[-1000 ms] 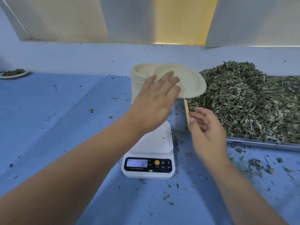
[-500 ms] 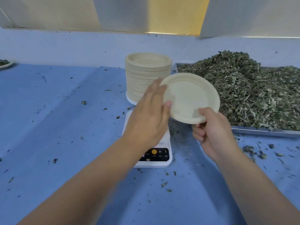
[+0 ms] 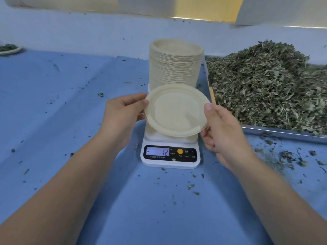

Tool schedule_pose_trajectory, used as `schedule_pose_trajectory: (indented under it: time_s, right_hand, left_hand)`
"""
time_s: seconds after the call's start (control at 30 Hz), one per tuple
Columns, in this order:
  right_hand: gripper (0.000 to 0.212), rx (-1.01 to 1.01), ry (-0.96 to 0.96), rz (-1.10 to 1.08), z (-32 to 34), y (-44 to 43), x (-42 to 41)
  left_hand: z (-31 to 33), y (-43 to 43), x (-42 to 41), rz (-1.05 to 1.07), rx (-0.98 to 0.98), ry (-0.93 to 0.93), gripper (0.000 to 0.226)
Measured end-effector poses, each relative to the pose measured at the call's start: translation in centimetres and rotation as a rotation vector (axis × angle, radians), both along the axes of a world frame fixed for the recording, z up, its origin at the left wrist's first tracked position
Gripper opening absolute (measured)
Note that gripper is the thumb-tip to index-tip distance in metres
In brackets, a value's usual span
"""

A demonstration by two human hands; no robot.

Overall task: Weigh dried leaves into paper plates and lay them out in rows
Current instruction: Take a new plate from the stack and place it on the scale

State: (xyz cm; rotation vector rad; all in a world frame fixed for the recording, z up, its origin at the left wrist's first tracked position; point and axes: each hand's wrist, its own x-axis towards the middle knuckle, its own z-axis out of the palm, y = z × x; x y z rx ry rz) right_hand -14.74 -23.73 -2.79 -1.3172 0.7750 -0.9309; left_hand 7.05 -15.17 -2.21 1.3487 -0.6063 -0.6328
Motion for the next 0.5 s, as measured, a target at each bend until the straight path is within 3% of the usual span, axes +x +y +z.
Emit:
schedule_pose_trajectory:
  time_s: [0.2, 0.3, 0.37, 0.5]
  right_hand:
    - [0.022, 0.031, 0.155, 0.027, -0.4, -0.8, -0.2]
    - [0.029, 0.081, 0.139, -0.025, -0.5, -1.7, -0.8]
    - [0.026, 0.044, 0.141, -0.06, -0.8, -2.1, -1.3]
    - [0.021, -0.103, 0.16, -0.051, -1.2, -1.9, -1.8]
  left_hand:
    - [-1.4, 0.1, 1.4, 0.031, 0.048, -0.007, 0.015]
    - [-1.3, 0.2, 1.8, 0.007, 0.076, -0.01, 0.009]
    - [-1.4, 0.1, 2.0, 0.02, 0.1, -0.009, 0.018]
    - [-1.9, 0.2, 1.6, 0.019, 0.163, -0.201, 0.03]
